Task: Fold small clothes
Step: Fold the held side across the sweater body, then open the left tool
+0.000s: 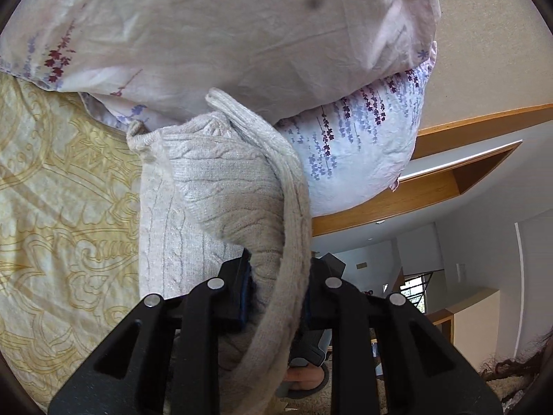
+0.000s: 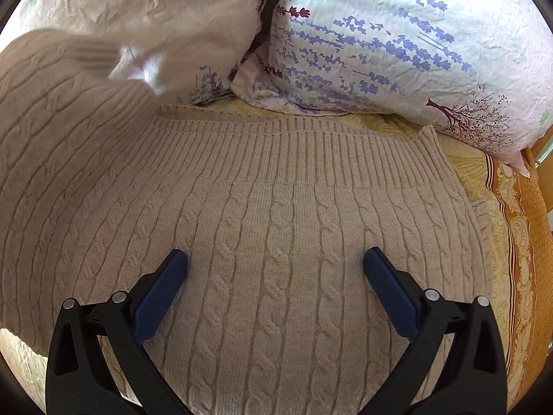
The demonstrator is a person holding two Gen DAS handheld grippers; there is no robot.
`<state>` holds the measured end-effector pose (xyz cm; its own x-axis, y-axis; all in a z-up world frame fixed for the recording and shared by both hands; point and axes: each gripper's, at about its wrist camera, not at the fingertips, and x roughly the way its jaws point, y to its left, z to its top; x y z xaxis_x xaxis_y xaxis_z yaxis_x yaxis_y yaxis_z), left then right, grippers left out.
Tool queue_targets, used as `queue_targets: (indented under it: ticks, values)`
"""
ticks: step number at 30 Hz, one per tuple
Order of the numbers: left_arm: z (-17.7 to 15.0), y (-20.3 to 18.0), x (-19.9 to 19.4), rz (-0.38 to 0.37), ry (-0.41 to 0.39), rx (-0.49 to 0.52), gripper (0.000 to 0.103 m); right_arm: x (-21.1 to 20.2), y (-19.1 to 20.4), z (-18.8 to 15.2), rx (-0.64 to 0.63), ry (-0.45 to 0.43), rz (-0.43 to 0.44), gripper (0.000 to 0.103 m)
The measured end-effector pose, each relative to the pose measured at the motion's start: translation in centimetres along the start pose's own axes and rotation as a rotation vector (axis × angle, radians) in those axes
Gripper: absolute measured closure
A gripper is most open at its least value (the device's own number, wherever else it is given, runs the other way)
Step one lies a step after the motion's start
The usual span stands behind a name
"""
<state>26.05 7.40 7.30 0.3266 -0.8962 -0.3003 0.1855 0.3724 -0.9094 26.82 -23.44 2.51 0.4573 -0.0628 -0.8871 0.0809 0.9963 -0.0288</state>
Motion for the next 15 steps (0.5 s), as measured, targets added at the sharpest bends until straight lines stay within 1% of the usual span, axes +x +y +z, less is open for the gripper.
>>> queue_targets:
  ticks: [7, 9, 12, 15]
  values:
    - [0.0, -1.8, 1.8, -0.033, 0.027, 0.01, 0.082, -0.9, -0.7, -0.9, -0.019, -0.031, 0.04, 0.001]
    - [0.2, -2.1, 2.3, -0.037, 0.027, 0.002, 0.082, -1.5, -1.8, -0.9, -0.014, -0.044, 0.06, 0.001]
    - [0.4, -2.8, 3.4, -0.04, 0.028, 0.004, 0.082, -3.4, -5.1, -1.5, 0.074, -0.098, 0.073, 0.001]
    - [0.6, -3.6, 4.9, -0.038, 0.04, 0.015, 0.082, -5.0, -9.6, -2.5, 0.227, -0.128, 0.117, 0.001]
